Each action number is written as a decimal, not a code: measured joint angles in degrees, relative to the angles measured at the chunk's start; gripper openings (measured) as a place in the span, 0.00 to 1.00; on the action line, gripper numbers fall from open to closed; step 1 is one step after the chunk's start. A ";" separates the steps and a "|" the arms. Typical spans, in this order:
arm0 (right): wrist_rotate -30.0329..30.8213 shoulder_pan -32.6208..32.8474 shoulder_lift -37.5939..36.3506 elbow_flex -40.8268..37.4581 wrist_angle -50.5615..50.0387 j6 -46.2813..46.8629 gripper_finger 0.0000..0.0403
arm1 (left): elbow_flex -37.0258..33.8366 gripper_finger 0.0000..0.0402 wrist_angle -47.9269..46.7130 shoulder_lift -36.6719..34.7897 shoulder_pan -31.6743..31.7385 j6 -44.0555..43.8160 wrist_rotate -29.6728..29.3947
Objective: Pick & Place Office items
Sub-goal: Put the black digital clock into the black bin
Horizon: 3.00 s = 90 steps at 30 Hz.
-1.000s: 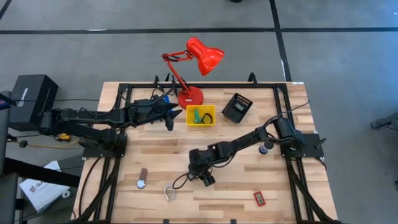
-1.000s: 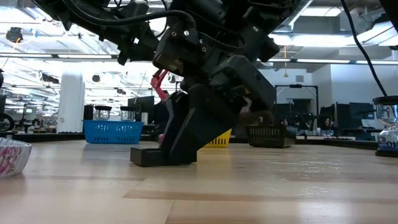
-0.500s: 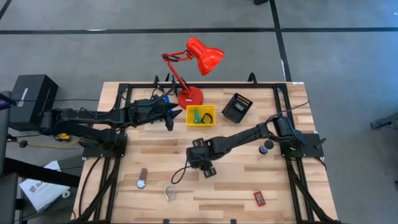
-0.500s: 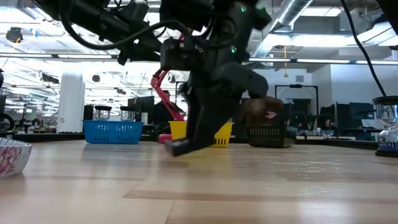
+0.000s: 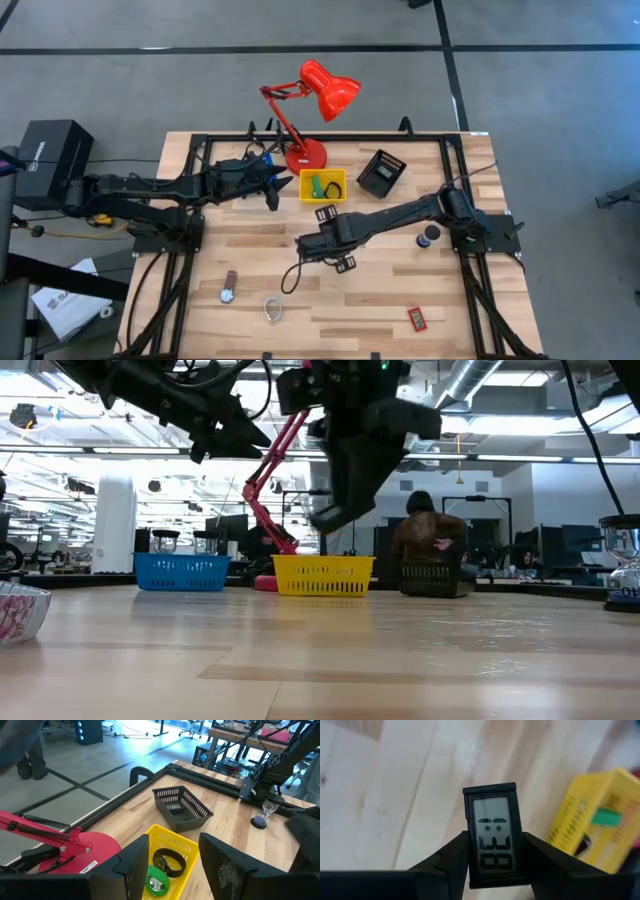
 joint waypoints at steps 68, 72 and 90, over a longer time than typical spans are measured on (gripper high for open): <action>0.80 -23.57 -8.99 2.72 -14.78 16.73 0.35 | -0.02 0.42 -11.76 0.00 -4.09 -3.21 -0.04; -0.07 -21.64 -11.91 2.78 -14.32 16.03 0.35 | -0.02 0.42 -9.98 0.00 -4.07 -3.15 -0.06; -4.31 -17.78 -40.29 -28.28 2.84 19.03 0.36 | -0.02 0.42 -7.00 0.00 -4.07 -3.04 -0.06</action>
